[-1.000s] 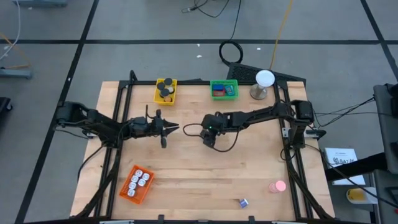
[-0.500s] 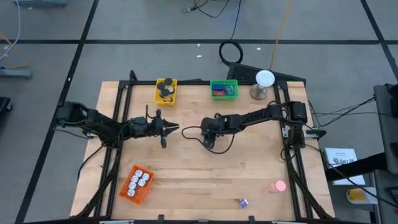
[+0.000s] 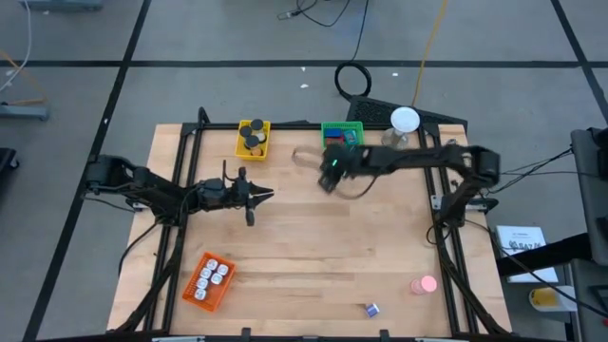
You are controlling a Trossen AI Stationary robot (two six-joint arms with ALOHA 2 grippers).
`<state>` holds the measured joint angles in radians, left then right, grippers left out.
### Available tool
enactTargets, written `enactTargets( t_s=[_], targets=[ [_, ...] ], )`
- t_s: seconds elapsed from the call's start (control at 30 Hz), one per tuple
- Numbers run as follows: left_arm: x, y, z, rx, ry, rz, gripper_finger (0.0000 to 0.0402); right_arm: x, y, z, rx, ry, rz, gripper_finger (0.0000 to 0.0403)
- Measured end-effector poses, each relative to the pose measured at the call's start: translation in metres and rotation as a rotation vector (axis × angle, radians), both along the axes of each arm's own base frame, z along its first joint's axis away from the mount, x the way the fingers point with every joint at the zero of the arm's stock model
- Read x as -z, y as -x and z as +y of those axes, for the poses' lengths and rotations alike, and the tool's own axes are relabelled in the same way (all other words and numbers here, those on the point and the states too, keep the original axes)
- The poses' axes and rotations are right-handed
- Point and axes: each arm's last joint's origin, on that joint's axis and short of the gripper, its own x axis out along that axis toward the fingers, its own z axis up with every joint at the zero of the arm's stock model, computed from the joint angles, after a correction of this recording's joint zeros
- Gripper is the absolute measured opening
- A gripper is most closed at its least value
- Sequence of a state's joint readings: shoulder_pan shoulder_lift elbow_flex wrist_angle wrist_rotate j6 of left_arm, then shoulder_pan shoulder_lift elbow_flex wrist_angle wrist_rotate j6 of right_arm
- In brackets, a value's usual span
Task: Pick & Place Office items
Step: Put the black digital clock into the green bin
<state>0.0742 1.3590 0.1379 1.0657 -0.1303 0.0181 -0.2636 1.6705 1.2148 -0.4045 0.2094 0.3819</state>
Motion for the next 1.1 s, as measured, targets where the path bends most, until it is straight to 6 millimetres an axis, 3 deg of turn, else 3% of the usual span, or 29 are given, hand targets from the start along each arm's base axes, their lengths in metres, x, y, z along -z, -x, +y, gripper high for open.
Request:
enactTargets(
  t_s=[0.1,0.17,0.47,0.77,1.1],
  targets=[
    [0.0,0.0,0.0,0.0,0.0,0.0,0.0049,-0.024,0.022,-0.029,0.174,0.049,-0.06,0.0157],
    [0.0,0.0,0.0,0.0,0.0,0.0,0.0049,-0.028,0.032,-0.049,0.266,0.051,-0.08,0.0151],
    [0.0,0.0,0.0,0.0,0.0,0.0,0.0049,0.002,0.051,-0.109,0.452,-0.007,-0.034,0.0159],
    [0.0,0.0,0.0,0.0,0.0,0.0,0.0049,0.02,0.051,-0.131,0.482,-0.012,-0.046,0.0159],
    [0.0,0.0,0.0,0.0,0.0,-0.001,0.0049,0.033,0.052,-0.136,0.484,-0.021,0.0,0.017]
  ],
)
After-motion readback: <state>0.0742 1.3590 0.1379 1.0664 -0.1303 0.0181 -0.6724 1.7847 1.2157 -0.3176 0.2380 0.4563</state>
